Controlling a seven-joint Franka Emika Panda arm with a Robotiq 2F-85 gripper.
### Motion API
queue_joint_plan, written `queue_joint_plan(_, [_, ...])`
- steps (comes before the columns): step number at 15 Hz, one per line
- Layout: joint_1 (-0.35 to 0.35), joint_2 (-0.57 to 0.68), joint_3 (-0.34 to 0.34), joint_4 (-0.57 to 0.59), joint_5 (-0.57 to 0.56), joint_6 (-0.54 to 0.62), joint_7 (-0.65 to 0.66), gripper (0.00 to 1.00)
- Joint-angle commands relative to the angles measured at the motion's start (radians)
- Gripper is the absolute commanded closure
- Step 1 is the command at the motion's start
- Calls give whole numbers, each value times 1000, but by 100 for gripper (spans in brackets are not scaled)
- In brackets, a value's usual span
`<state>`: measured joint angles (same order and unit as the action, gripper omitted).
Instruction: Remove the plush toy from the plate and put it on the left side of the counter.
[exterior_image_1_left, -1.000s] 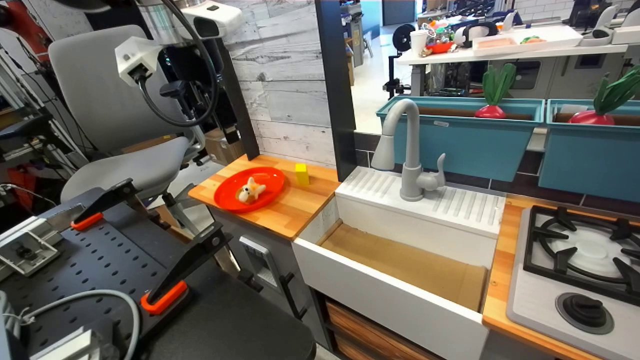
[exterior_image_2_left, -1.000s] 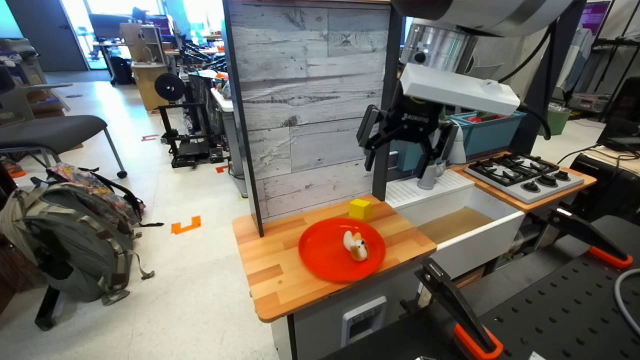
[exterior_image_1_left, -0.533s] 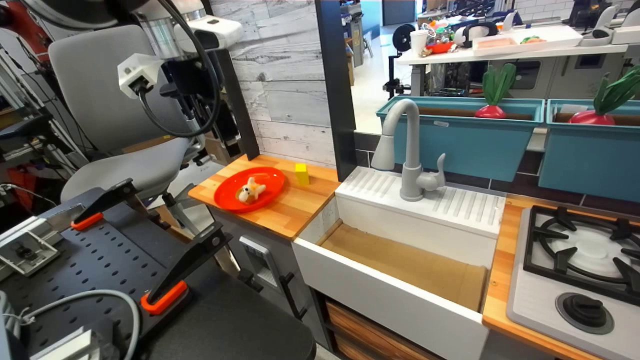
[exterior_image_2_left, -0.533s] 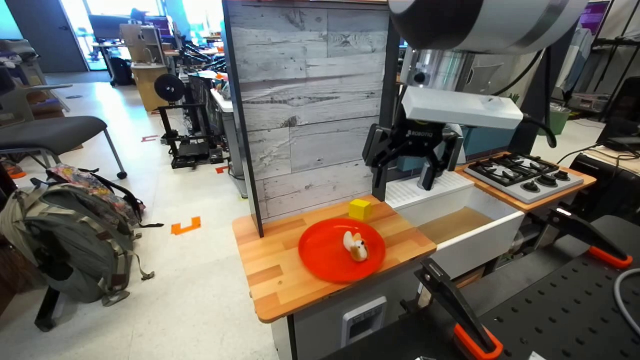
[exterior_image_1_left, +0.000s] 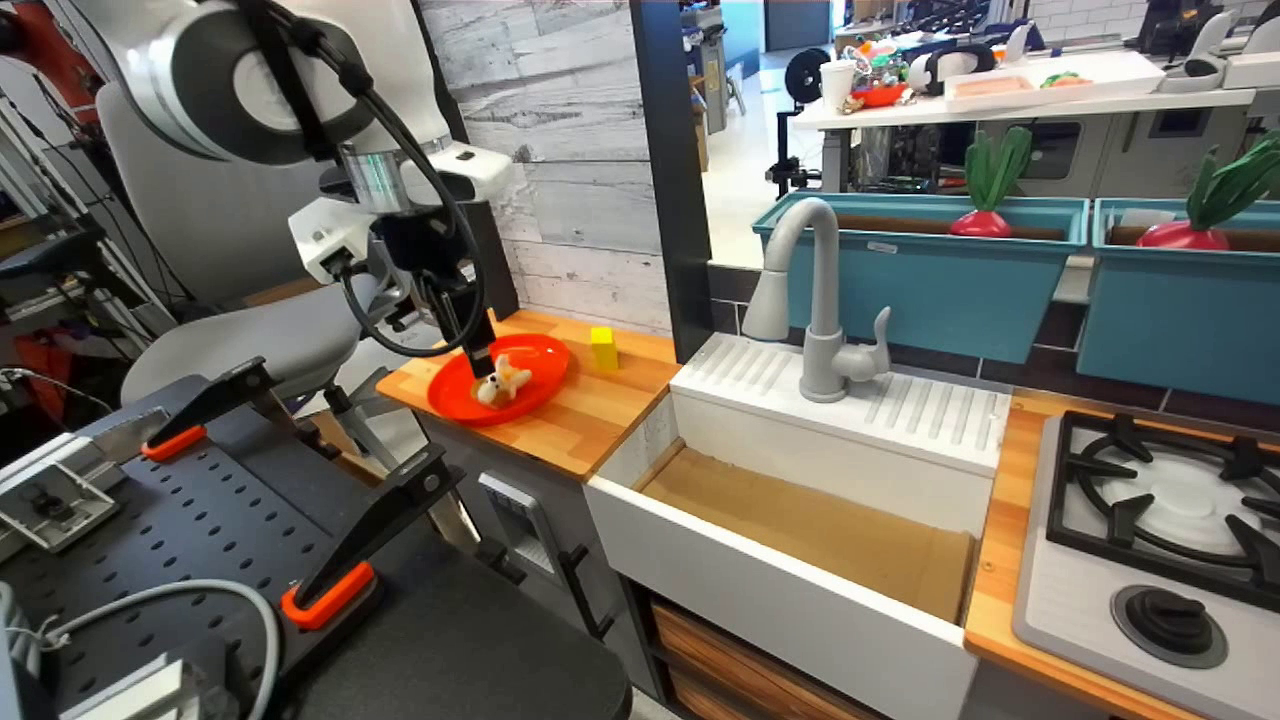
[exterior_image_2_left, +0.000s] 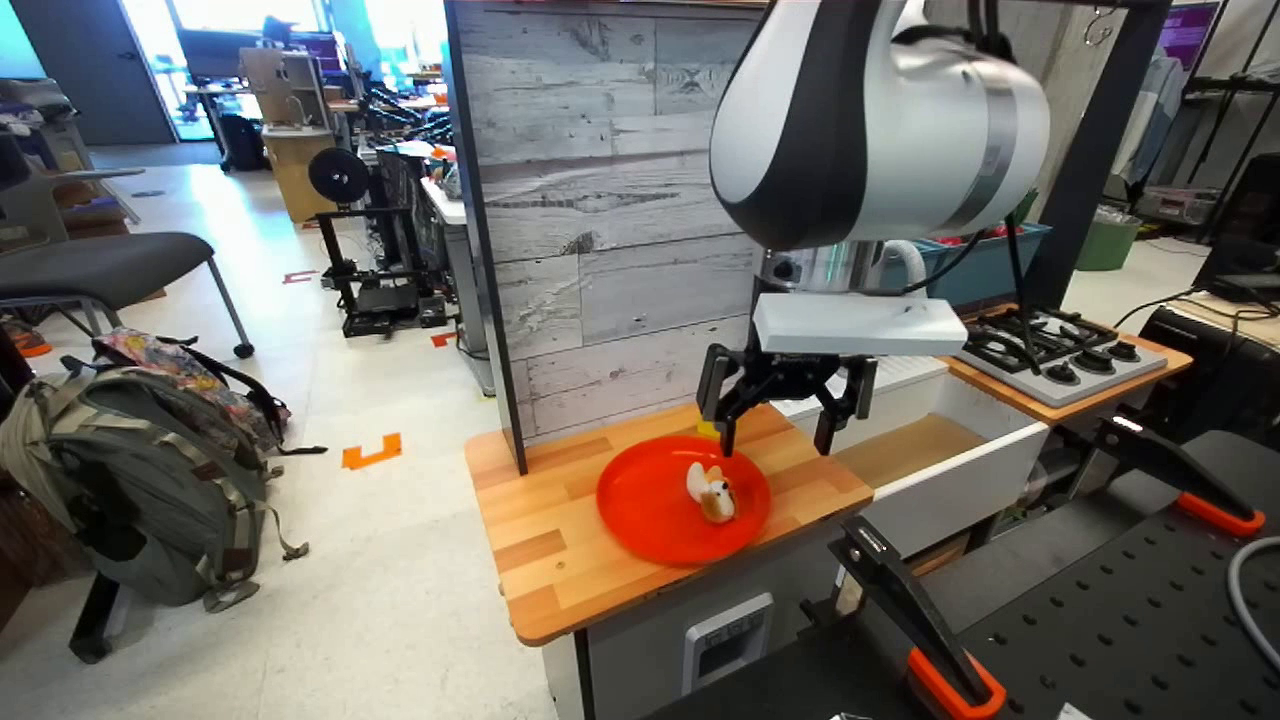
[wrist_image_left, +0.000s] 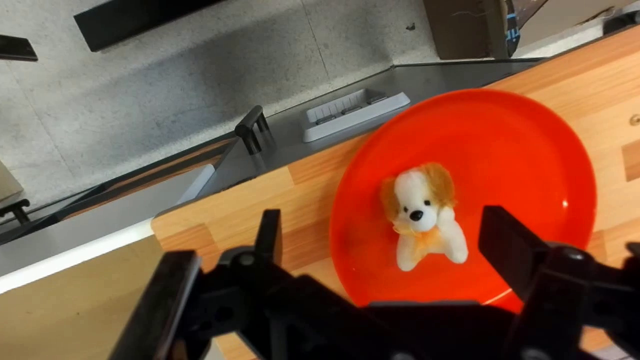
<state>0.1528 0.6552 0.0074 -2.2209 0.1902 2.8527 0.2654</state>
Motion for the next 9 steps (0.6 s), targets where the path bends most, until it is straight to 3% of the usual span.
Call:
queue_joint_plan(1, [52,124,-43,122,-30,9,51,0])
queue_joint_plan(6, [87,243,-62,255,-26,-11,76,0])
queue_joint_plan(7, [92,260,-64,275,-26,-13,79,4])
queue_joint_plan(8, [96,276,-65,295,-27,-18,79,26])
queue_joint_plan(9, [99,286,-66,309,-26,-20,80,28])
